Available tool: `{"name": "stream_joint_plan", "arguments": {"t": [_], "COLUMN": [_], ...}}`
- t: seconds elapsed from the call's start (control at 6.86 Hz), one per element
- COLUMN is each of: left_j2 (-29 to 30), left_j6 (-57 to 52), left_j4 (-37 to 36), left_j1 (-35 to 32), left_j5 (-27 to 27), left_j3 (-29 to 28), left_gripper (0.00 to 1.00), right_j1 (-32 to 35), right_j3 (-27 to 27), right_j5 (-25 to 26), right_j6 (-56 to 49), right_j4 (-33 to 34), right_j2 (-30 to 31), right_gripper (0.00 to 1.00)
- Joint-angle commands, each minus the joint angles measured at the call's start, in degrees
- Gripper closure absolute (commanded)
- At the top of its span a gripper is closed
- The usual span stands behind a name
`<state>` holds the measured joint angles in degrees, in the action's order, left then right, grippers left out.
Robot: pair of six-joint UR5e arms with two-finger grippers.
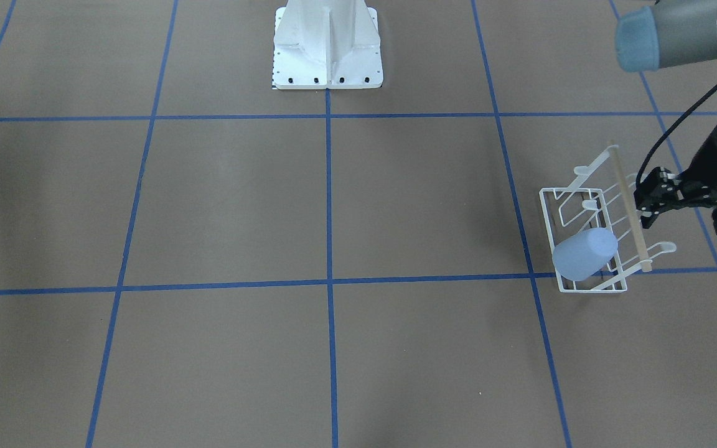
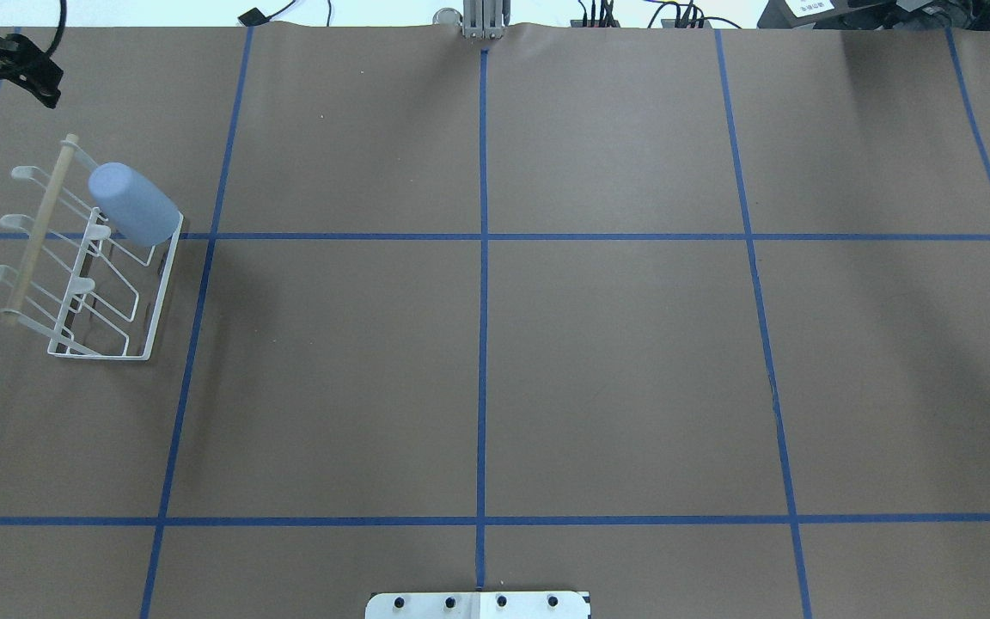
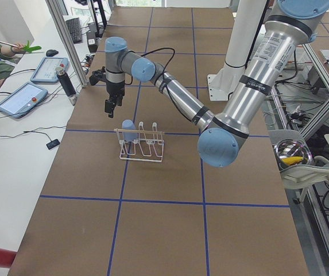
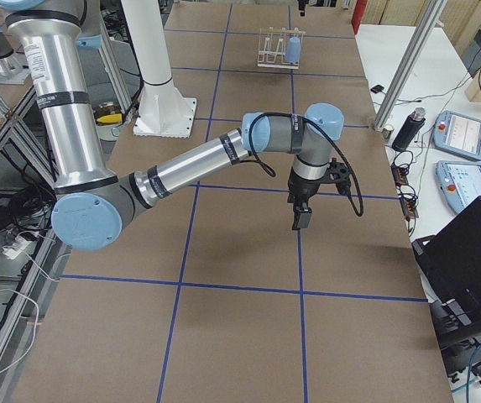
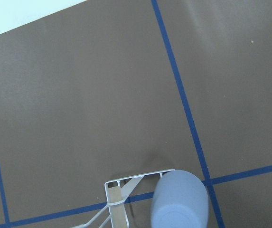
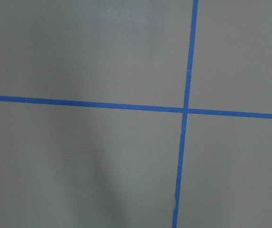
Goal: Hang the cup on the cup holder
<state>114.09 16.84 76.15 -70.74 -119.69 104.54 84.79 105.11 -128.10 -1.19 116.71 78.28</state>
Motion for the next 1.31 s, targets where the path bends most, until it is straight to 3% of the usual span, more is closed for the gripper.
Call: {"name": "stream_joint_plan", "arguments": {"t": [0.0,0.15,0.29,0.58,0.87,1.17], "left_j2": [-7.3,-12.0,-14.7,-16.0,-20.4,-21.7], "left_j6": [-4.4,-5.6,-9.2,-12.8,-12.9,-13.7], "left_j4": [0.0,1.3,4.9,6.3,6.3,7.1], "left_j1": [-7.2,-10.3,-13.2,-16.5,-16.6,-17.1], "left_j5": [-5.4,-12.1,-13.5,-13.5,-13.1,-13.3], "left_j3": [0.9,0.8,-2.1,-9.5,-11.4,-13.6], "left_gripper": [0.01,0.01,0.01,0.01,0.01,0.01], "right_j1": [-0.1,0.0,0.6,2.9,4.8,4.8], "right_j3": [-0.4,-0.5,-1.1,-1.8,-2.9,-3.2], "right_j5": [-0.4,-0.8,-0.9,-1.4,-6.0,-5.9], "right_j6": [0.2,0.5,0.9,0.9,0.9,0.9], "right_j4": [-6.9,-13.3,-14.9,-14.4,-14.3,-14.4], "right_j2": [4.2,8.9,10.6,12.0,12.7,12.9], "right_gripper": [0.0,0.0,0.0,0.0,0.0,0.0]}}
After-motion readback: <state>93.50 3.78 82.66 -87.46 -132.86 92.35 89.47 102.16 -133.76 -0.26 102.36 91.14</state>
